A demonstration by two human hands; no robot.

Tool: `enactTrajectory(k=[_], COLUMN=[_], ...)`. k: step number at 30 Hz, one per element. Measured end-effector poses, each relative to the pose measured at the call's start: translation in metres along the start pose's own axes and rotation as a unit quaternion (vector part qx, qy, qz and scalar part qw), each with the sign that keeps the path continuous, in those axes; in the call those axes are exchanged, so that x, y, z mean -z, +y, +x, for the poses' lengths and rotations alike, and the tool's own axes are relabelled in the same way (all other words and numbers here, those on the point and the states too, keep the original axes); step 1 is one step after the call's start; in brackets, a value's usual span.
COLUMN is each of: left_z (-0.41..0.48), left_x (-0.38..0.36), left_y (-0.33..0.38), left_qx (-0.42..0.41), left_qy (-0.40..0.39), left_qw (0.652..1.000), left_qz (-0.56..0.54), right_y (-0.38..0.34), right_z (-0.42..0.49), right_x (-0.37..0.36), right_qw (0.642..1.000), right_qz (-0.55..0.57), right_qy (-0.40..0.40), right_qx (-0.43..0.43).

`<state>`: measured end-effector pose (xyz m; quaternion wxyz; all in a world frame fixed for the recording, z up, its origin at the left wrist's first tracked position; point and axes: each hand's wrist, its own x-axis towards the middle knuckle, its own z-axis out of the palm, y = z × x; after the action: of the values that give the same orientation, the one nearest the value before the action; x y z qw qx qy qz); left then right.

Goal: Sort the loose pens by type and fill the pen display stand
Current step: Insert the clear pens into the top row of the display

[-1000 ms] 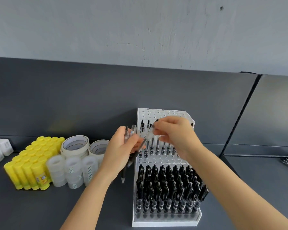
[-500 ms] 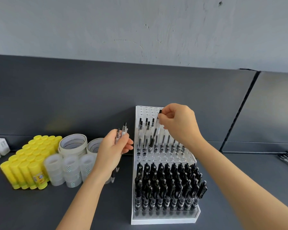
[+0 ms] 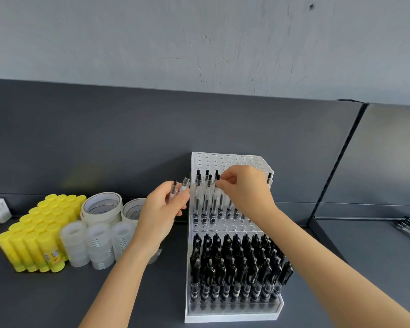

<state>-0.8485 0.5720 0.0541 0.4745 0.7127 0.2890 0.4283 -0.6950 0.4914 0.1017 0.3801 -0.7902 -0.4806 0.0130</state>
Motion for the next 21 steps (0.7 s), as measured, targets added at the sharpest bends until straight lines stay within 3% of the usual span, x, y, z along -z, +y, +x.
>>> enactTrajectory(k=[3, 7, 12, 15, 18, 21], left_z=[0.001, 0.005, 0.012, 0.012, 0.014, 0.016], left_x=[-0.005, -0.019, -0.029, -0.031, -0.027, -0.023], left_y=[0.006, 0.020, 0.031, 0.032, 0.032, 0.033], left_qx=[-0.008, -0.046, -0.071, -0.078, -0.070, -0.080], left_qy=[-0.025, -0.060, -0.096, -0.067, -0.029, -0.020], left_qw=[1.000, 0.995, 0.989, 0.991, 0.993, 0.989], left_qz=[0.006, 0.058, 0.087, 0.090, 0.091, 0.121], right_y=[-0.007, -0.017, -0.013, -0.008, 0.000, 0.008], right_z=[-0.008, -0.013, -0.012, -0.010, -0.005, -0.002], right_x=[0.009, 0.017, 0.024, 0.032, 0.043, 0.041], right_qw=[0.999, 0.977, 0.965, 0.958, 0.963, 0.987], right_qz=[0.039, 0.207, 0.255, 0.283, 0.262, 0.141], right_qy=[0.016, -0.050, -0.046, -0.015, 0.045, 0.080], right_qx=[0.028, 0.000, -0.022, -0.035, -0.031, 0.003])
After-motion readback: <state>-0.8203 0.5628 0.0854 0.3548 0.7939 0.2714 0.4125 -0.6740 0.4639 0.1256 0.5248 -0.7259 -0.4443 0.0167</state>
